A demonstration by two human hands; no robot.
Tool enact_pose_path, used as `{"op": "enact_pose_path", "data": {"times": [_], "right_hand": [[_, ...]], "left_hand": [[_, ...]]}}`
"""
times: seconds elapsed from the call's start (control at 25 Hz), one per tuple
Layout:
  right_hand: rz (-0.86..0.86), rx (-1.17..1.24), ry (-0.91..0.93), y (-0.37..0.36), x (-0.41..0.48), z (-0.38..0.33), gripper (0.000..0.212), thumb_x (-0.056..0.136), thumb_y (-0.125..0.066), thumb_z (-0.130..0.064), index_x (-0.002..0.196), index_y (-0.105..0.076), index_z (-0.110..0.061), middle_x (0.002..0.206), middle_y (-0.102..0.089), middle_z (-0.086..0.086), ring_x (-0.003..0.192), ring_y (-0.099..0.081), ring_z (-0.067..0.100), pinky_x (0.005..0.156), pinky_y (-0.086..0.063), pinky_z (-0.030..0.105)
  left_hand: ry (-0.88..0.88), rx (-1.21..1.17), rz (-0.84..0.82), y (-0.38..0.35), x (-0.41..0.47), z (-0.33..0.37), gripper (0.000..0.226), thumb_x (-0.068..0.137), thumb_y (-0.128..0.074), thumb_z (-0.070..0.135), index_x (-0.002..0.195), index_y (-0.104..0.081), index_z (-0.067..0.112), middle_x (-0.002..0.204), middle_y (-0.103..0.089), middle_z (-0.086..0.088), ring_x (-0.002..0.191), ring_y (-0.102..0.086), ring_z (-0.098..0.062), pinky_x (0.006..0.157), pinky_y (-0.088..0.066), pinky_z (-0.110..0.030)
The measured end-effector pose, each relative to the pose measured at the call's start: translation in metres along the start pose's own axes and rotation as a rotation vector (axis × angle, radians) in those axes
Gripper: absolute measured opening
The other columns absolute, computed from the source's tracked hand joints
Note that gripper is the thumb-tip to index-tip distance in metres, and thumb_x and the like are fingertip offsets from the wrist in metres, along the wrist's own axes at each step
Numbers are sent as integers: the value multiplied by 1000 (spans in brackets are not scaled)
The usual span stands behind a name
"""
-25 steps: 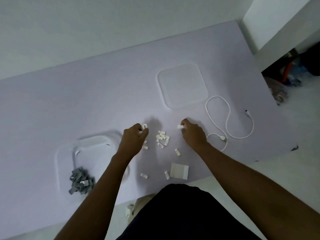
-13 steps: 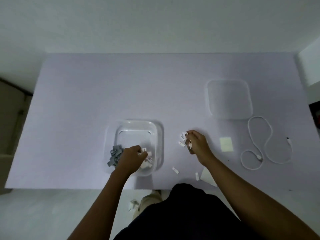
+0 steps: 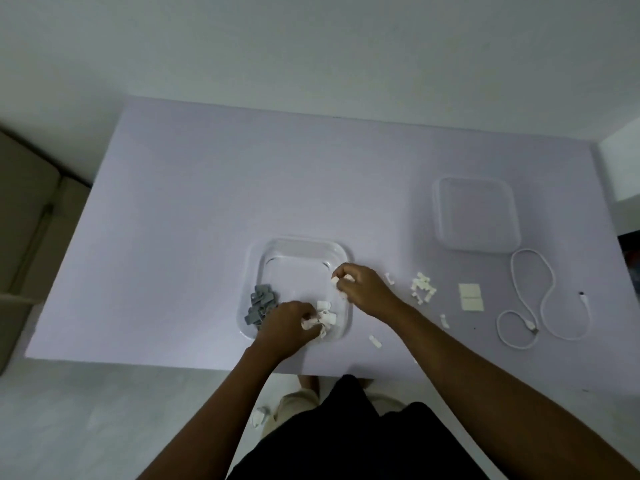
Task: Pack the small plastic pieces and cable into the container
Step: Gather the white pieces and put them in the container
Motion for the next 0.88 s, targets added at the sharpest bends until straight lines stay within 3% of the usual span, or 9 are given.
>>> {"op": "enact_pose_path", "data": {"times": [0.12, 0.24, 0.4, 0.56, 0.64, 0.76, 0.88], "right_hand": [[-143, -371, 80, -22, -3, -10, 11, 90, -55, -26, 96, -63, -21, 89, -69, 4, 69, -59, 15, 68, -48, 33], [-321, -632, 134, -52, -3, -16, 19, 91, -53, -25, 106, -62, -16, 104, -67, 7, 87, -62, 23, 76, -50, 37], [-451, -838, 106, -86, -3, -6, 22, 94, -52, -20, 111, -61, -10, 113, -63, 13, 93, -59, 27, 78, -49, 39], [-461, -918, 72, -94, -5, 8, 27, 91, -55, -13, 117, -60, -7, 117, -61, 15, 101, -60, 32, 83, -52, 41], [-448, -916, 103, -95, -7, 9, 34, 90, -58, -12, 124, -59, -10, 122, -60, 14, 107, -59, 31, 82, -49, 36], [-408, -843, 166, -87, -12, 4, 39, 91, -60, -15, 130, -59, -15, 128, -60, 11, 112, -59, 30, 84, -46, 34], [-219, -551, 242, -54, -22, -7, 27, 93, -60, -19, 118, -67, -18, 117, -67, 4, 103, -63, 20, 85, -51, 31]], "left_hand": [[-12, -1, 343, 39, -13, -12, 19, 85, -63, 27, 97, -71, 14, 94, -70, -4, 87, -64, -20, 70, -49, -26], [148, 42, 642, 68, -25, -40, 29, 89, -64, 22, 114, -62, 7, 112, -61, -16, 103, -55, -30, 80, -50, -38], [348, -110, 492, 51, -16, -72, 41, 102, -42, 31, 135, -43, 7, 123, -55, -20, 111, -53, -36, 84, -49, -47], [346, -237, 540, 44, -11, -84, 29, 106, -25, 26, 112, -48, 9, 90, -59, -15, 85, -58, -36, 67, -40, -37], [367, -251, 532, 44, -10, -86, 30, 106, -24, 27, 106, -48, 9, 87, -57, -14, 83, -57, -37, 65, -40, -38], [425, -102, 568, 49, -12, -78, 30, 104, -38, 25, 123, -50, 6, 114, -57, -22, 106, -53, -40, 78, -46, -48], [271, -30, 675, 67, -9, -40, 33, 100, -48, 25, 128, -51, 10, 130, -51, -16, 122, -46, -33, 94, -44, -49]]}}
Point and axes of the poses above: each hand's wrist, its own x-axis towards the middle knuckle, its own y-axis out of the back of the hand, z = x × y, the point moved 6 cm from there along x, towards the middle knuckle
